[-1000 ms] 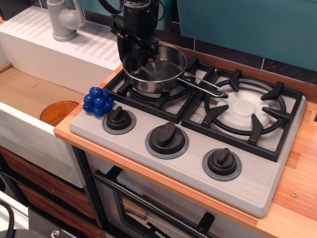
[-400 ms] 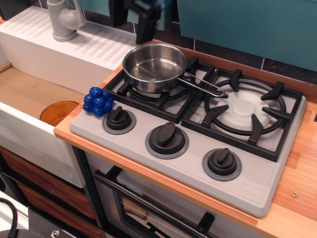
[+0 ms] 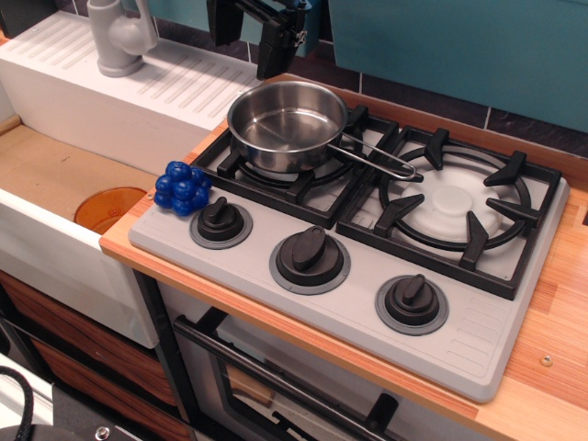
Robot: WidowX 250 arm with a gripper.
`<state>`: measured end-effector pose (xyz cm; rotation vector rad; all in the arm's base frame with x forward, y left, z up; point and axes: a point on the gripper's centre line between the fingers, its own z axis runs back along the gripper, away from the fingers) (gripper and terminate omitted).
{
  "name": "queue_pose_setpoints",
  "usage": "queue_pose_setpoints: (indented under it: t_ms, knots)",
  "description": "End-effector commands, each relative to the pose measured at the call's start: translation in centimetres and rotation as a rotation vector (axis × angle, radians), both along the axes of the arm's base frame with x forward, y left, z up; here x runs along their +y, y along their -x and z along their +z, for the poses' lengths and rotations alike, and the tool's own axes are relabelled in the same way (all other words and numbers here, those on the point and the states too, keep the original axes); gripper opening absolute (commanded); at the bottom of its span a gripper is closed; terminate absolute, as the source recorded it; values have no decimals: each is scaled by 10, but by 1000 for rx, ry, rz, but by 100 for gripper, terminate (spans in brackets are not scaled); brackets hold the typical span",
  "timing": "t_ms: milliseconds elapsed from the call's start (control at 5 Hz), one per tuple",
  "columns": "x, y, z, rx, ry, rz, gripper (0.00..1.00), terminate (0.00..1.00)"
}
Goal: Put pan on stove and put blueberry in pan
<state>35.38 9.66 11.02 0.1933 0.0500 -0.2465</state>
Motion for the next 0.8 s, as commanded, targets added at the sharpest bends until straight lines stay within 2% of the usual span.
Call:
queue_pose_setpoints:
  t_ms: [0, 200, 600]
  knots:
    - [4, 11, 27, -124, 7, -15, 100, 0]
    - [19, 33, 26, -161, 54, -35, 100, 0]
    - [28, 62, 13, -231, 19, -17, 100, 0]
